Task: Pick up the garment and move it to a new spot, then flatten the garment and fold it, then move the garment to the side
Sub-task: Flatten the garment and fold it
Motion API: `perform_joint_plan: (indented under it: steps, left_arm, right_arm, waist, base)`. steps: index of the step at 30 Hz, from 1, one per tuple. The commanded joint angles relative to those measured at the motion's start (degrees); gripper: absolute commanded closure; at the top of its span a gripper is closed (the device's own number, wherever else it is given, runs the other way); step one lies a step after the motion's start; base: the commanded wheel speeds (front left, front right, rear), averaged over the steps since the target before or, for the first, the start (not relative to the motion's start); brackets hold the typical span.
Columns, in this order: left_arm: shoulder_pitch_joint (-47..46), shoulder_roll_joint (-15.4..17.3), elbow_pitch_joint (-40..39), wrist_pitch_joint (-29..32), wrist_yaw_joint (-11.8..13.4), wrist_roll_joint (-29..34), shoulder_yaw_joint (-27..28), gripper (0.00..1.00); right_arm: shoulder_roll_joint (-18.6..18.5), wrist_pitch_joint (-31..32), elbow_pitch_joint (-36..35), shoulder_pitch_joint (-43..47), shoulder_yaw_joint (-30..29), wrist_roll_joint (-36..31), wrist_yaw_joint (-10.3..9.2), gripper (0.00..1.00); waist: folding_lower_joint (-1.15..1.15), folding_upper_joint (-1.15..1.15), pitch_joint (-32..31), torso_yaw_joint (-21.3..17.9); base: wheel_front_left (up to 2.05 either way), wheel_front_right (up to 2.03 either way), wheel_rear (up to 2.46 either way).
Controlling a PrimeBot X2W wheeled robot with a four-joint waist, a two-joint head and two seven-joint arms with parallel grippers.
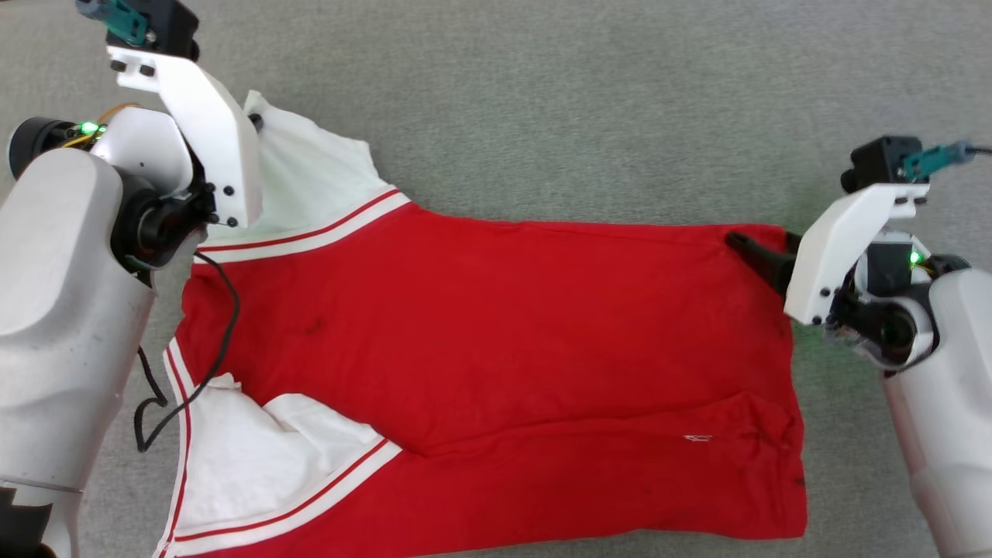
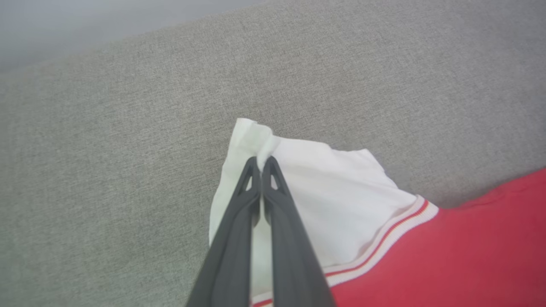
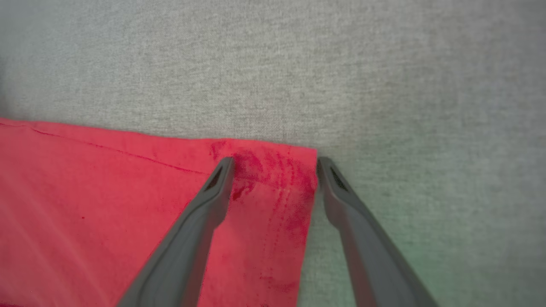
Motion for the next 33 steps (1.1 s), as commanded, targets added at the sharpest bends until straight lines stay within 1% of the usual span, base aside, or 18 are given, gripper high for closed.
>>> perform_joint_plan:
  steps: [1, 4, 5, 6, 8, 10, 15, 20, 24, 28, 30, 33]
  left_arm:
    - [-0.39, -0.32, -0.34, -0.69, -0.29, 0.09, -0.13, 1.00]
    - [0.23, -0.67, -0.43, -1.65, -0.47, -0.19, -0.15, 1.00]
    - [0.49, -0.77, -0.35, -1.92, -0.58, -0.34, -0.08, 1.00]
    - [0.76, -0.87, -0.23, -2.24, -0.70, -0.58, 0.02, 1.00]
    - [1.31, -0.98, 0.19, -2.93, -0.85, -0.87, 0.16, 1.00]
    - [1.93, -1.07, 0.71, -3.83, -0.82, -1.37, 0.59, 1.00]
    - [4.17, -1.38, 2.02, -5.97, -1.01, -2.74, 1.59, 1.00]
    - [7.44, -1.55, 2.32, -8.97, -0.93, -4.41, 2.93, 1.00]
    - [12.05, -1.51, 1.33, -11.55, -0.44, -5.77, 4.09, 1.00]
    - [19.35, -1.24, -1.37, -14.31, 0.84, -7.47, 5.42, 1.00]
    - [23.73, -0.72, -3.20, -15.71, 1.77, -8.22, 6.16, 1.00]
    - [30.83, -0.63, -5.90, -16.80, 3.51, -10.06, 7.41, 1.00]
  right_arm:
    - [0.03, 2.01, 3.07, -0.98, 0.48, -0.57, -0.03, 0.00]
    - [0.88, 6.61, 8.38, -1.52, 2.02, -1.34, -0.05, 0.00]
    - [1.23, 7.79, 9.69, -1.54, 2.42, -1.41, -0.04, 0.63]
    - [1.51, 8.58, 10.55, -1.67, 2.76, -1.57, -0.04, 1.00]
    - [1.63, 9.39, 11.52, -1.95, 3.21, -1.60, -0.01, 1.00]
    - [1.02, 8.40, 11.12, -3.00, 3.24, -1.87, -0.01, 1.00]
    - [-1.15, 4.51, 7.64, -4.73, 3.40, -1.93, -0.01, 1.00]
    - [-2.84, 0.75, 4.03, -3.45, 2.53, -1.71, -0.02, 1.00]
    - [-3.57, -1.09, 1.52, -0.19, 1.48, -1.55, -0.02, 1.00]
    - [-3.82, -3.48, -1.97, 5.04, 0.95, -1.67, -0.02, 1.00]
    - [-3.82, -4.95, -3.81, 8.33, 0.72, -1.85, -0.02, 1.00]
    - [-3.73, -5.52, -5.77, 13.69, 0.04, -1.74, -0.03, 1.00]
  waist:
    - [-0.01, 0.00, 1.04, 1.31]
    - [-0.01, 0.00, 1.20, 2.02]
    - [-0.01, 0.00, 1.16, 2.15]
    - [-0.01, 0.00, 1.10, 2.25]
    - [-0.01, 0.00, 0.56, 2.43]
    - [-0.01, 0.00, -0.17, 2.50]
    - [-0.01, 0.00, -3.19, 2.70]
    - [-0.01, 0.00, -7.56, 3.39]
    - [-0.01, 0.00, -11.79, 4.27]
    - [-0.01, 0.00, -15.88, 5.14]
    - [-0.01, 0.00, -17.69, 5.43]
    - [-0.01, 0.00, -19.98, 5.85]
  base:
    - [0.00, 0.00, 0.00]
    - [0.00, 0.00, 0.00]
    - [0.00, 0.00, 0.00]
    - [0.00, 0.00, 0.00]
    - [0.00, 0.00, 0.00]
    - [0.00, 0.00, 0.00]
    - [0.00, 0.00, 0.00]
    - [0.00, 0.00, 0.00]
    - [0.00, 0.00, 0.00]
    - [0.00, 0.00, 0.00]
    - [0.00, 0.00, 0.00]
    - [0.00, 0.00, 0.00]
